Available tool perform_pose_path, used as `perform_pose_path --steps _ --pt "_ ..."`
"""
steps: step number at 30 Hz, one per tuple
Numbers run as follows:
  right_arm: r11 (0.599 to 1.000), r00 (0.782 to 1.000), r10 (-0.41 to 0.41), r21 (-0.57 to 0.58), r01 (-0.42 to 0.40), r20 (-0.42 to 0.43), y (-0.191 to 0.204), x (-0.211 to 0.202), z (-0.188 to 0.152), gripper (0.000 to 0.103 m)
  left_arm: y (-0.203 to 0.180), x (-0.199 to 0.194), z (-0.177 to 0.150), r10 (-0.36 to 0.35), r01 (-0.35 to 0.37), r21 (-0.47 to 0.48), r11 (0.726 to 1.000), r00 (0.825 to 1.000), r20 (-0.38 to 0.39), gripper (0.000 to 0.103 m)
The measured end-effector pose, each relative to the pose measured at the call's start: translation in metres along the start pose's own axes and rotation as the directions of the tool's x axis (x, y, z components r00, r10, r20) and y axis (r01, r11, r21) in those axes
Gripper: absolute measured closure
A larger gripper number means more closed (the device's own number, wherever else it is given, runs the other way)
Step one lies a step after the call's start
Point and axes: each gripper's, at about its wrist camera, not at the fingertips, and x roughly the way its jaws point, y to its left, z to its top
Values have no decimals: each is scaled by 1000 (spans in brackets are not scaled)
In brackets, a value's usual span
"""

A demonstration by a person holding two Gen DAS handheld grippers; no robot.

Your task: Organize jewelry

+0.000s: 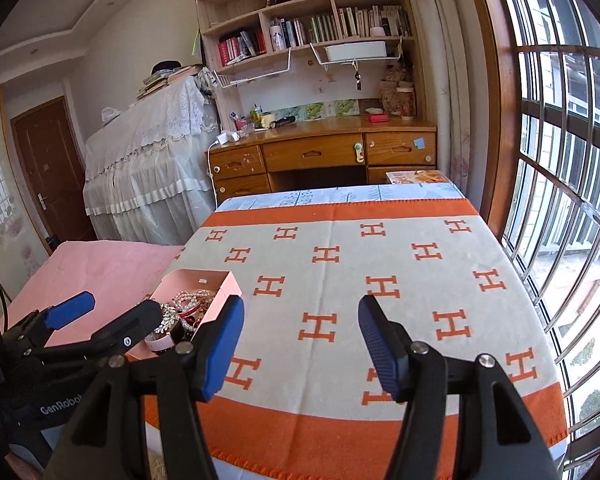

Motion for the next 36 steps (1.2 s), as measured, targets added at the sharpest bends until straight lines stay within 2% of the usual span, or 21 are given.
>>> perform_pose_path --steps 4,12,20,36 --pt "1000 999 -3 -25 4 43 2 -9 0 43 -5 -10 2 31 -31 4 999 999 35 1" --pt "999 997 8 -51 -4 82 4 -16 -1 42 -8 -20 3 64 -64 8 998 997 51 1" --pt "999 997 14 -45 -11 78 3 -15 -1 42 -8 -21 3 93 -94 15 995 994 54 1" --pt "999 998 17 -40 -14 68 3 -10 -6 42 -4 -16 1 111 -111 10 994 993 36 1"
